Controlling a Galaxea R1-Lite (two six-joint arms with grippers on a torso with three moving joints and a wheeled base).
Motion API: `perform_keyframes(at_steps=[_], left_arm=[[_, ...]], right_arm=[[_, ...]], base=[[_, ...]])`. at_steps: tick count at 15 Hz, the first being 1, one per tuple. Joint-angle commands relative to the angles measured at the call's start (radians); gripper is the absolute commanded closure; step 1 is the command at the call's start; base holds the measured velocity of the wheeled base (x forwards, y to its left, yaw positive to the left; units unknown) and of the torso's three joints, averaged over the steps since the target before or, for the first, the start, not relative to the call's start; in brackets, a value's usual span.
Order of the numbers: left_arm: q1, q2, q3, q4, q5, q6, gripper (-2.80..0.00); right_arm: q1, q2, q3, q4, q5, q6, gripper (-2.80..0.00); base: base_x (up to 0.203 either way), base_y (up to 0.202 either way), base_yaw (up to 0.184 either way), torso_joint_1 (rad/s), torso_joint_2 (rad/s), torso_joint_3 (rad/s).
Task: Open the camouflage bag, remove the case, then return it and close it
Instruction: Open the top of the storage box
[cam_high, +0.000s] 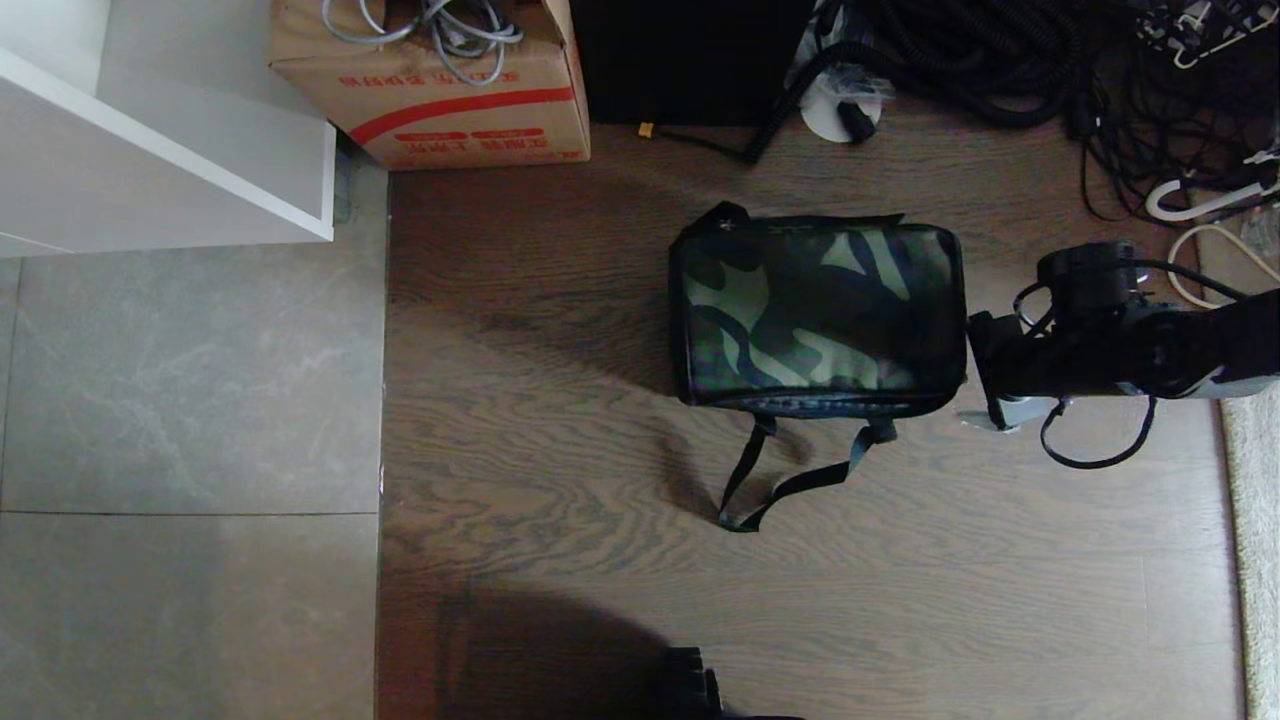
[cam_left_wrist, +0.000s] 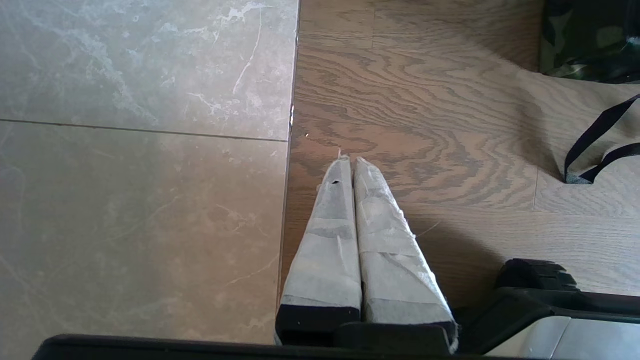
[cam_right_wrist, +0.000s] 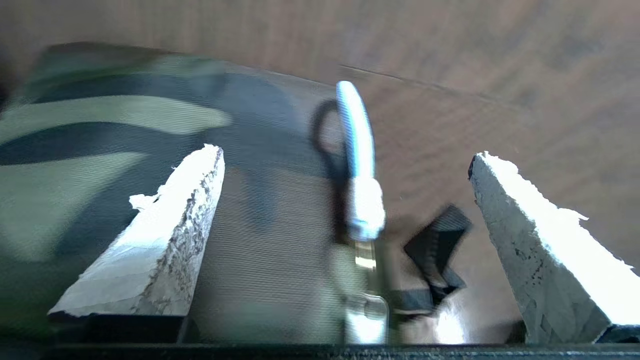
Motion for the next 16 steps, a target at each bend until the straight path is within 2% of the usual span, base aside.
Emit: perform_keyframes(at_steps=[1, 7, 9, 12, 14, 15, 16], left_arm=[[0.000, 0.000, 0.009, -0.001, 0.000, -0.001, 0.00], [0.000, 0.000, 0.009, -0.001, 0.000, -0.001, 0.00], [0.000, 0.000, 0.009, -0.001, 0.000, -0.001, 0.00], [0.000, 0.000, 0.009, -0.001, 0.000, -0.001, 0.00], [0.000, 0.000, 0.009, -0.001, 0.000, -0.001, 0.00], [0.000, 0.000, 0.009, -0.001, 0.000, -0.001, 0.00], [0.002, 0.000, 0.008, -0.001, 0.000, -0.001, 0.00]], right_arm=[[0.000, -0.006, 0.016, -0.001, 0.001, 0.019, -2.80], [0.000, -0.007, 0.003, 0.000, 0.010, 0.154, -2.80], [0.001, -0.006, 0.012, 0.004, 0.039, 0.178, -2.80], [0.002, -0.006, 0.008, 0.015, 0.071, 0.265, -2.80], [0.004, -0.004, 0.008, 0.014, 0.084, 0.282, -2.80], [0.005, -0.003, 0.007, 0.009, 0.084, 0.282, 0.00], [0.005, -0.003, 0.010, 0.007, 0.088, 0.282, 0.00]], base=[[0.000, 0.000, 0.000, 0.000, 0.00, 0.000], [0.000, 0.000, 0.000, 0.000, 0.00, 0.000], [0.000, 0.000, 0.000, 0.000, 0.00, 0.000], [0.000, 0.000, 0.000, 0.000, 0.00, 0.000], [0.000, 0.000, 0.000, 0.000, 0.00, 0.000], [0.000, 0.000, 0.000, 0.000, 0.00, 0.000], [0.000, 0.000, 0.000, 0.000, 0.00, 0.000]])
